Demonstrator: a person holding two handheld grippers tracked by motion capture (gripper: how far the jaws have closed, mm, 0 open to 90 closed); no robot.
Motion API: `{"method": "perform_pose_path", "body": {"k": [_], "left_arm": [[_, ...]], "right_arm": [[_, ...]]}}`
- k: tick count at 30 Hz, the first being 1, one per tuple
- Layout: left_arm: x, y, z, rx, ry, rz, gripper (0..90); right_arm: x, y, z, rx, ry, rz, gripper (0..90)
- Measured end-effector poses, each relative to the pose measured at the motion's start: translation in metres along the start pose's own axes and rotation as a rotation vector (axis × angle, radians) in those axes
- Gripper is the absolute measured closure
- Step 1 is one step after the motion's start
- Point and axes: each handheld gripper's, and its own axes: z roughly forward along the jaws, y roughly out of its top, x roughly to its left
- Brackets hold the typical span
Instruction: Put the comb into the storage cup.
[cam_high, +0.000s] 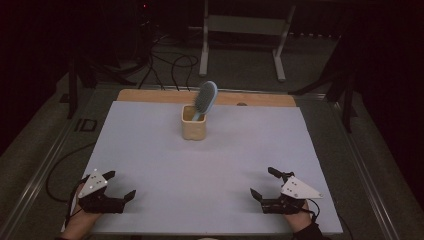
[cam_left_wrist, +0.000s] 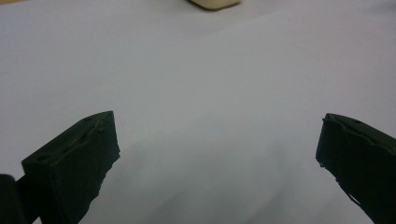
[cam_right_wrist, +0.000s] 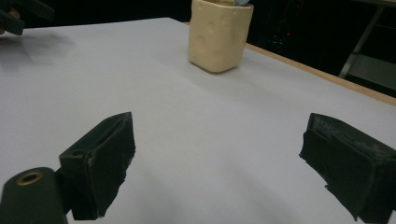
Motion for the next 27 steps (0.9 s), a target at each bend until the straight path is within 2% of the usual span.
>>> {"method": "perform_pose_path", "body": {"k": [3,7,14,19,27], "left_arm": [[-0.0010,0.0005,-0.0009,-0.017,-0.007,-0.011,0.0],[-0.0023,-0.0002,0.0003,-0.009,-0.015,0.001,0.0],[-0.0023,-0.0002,-0.0005,-0.014,0.004,0.002,0.0],[-0.0013,-0.0006,-0.0019,-0.029,-0.011,-0.011,0.0],[-0.0014,-0.0009,-0.0014,-0.022,-0.006,-0.006,0.0]], "right_arm": [[0.0003,0.0000,0.0000,0.000,0.002,-0.002,9.5],[0.0000,-0.0002,-0.0001,0.001,0.003,0.002,9.5],[-0.0010,-0.0014,-0.0003,0.004,0.004,0.016,9.5],[-0.0010,-0.0018,0.0007,0.005,0.008,0.017,9.5],[-0.0007,-0.0023,0.0017,0.010,0.009,0.020,9.5]]}}
